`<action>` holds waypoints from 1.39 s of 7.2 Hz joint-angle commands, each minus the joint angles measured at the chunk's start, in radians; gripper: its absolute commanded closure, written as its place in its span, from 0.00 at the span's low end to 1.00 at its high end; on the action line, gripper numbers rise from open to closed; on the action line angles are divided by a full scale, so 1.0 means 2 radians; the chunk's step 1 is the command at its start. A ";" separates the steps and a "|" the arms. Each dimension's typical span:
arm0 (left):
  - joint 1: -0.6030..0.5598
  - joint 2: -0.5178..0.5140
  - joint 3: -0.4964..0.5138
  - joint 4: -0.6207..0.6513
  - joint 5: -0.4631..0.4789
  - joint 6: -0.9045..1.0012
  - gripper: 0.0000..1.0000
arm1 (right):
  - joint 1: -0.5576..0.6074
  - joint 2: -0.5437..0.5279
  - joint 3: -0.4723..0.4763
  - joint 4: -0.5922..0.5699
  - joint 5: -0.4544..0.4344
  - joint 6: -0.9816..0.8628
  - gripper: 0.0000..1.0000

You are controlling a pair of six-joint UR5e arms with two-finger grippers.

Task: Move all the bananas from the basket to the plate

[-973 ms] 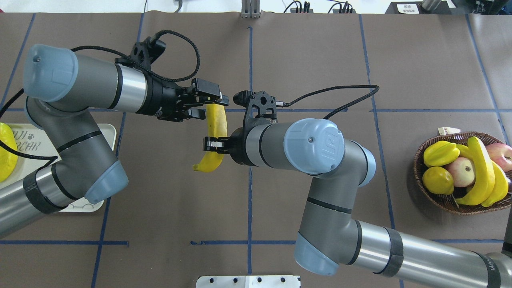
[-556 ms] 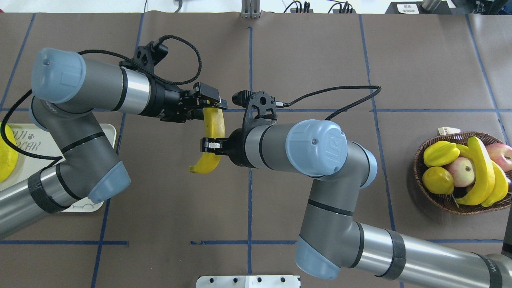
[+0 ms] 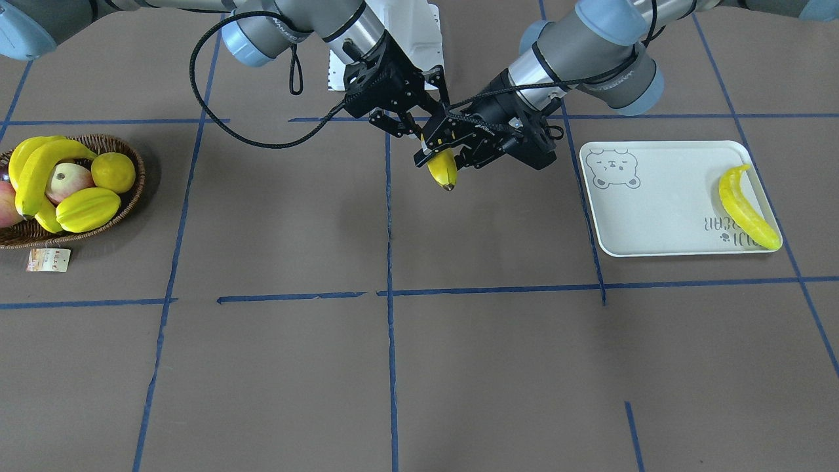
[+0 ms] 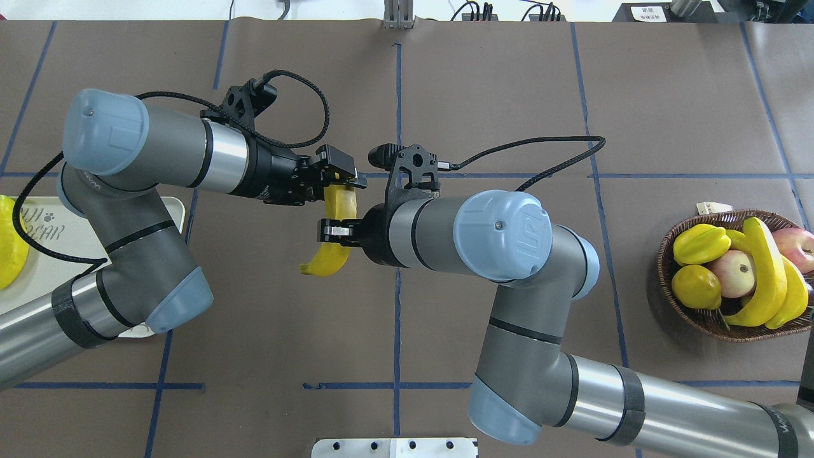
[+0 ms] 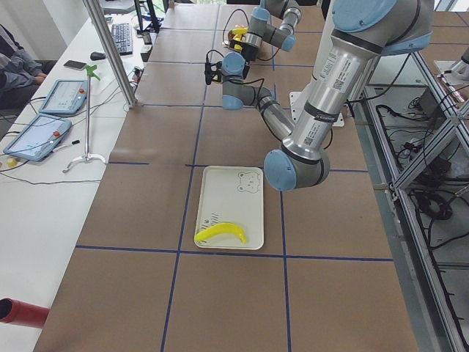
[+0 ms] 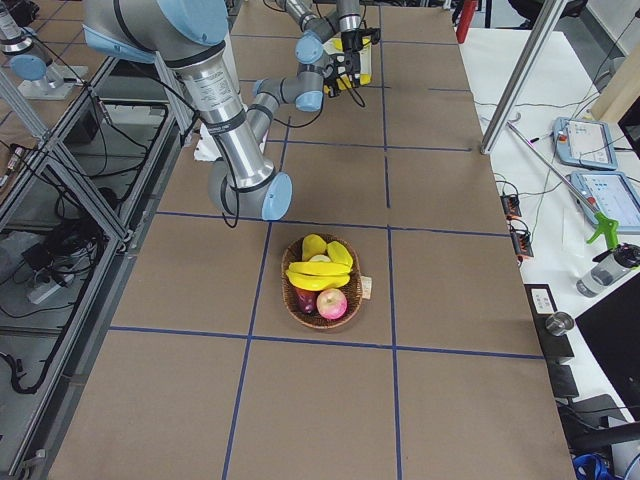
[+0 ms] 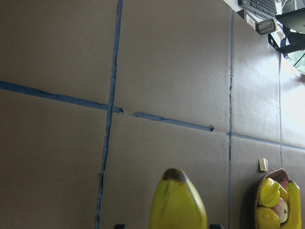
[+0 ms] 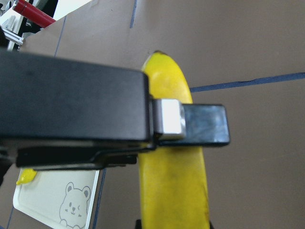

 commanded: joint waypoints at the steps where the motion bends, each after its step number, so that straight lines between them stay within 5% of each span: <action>1: 0.002 0.001 -0.001 0.002 0.000 0.001 0.75 | 0.000 -0.001 0.000 0.000 0.001 -0.001 0.93; 2: 0.002 0.002 -0.004 0.002 0.000 0.001 0.98 | 0.001 -0.001 0.000 0.000 0.001 -0.002 0.82; 3: 0.002 0.003 -0.005 0.004 0.001 0.001 1.00 | 0.000 -0.001 -0.001 -0.001 0.000 0.000 0.15; 4: 0.002 0.003 -0.005 0.004 0.002 0.001 1.00 | 0.001 -0.002 0.002 -0.002 0.003 0.000 0.01; 8: -0.005 0.018 -0.004 0.011 0.000 0.001 1.00 | 0.012 -0.025 0.043 -0.008 0.043 0.001 0.01; 10: -0.034 0.044 -0.021 0.106 -0.002 0.002 1.00 | 0.050 -0.080 0.083 -0.039 0.114 -0.001 0.01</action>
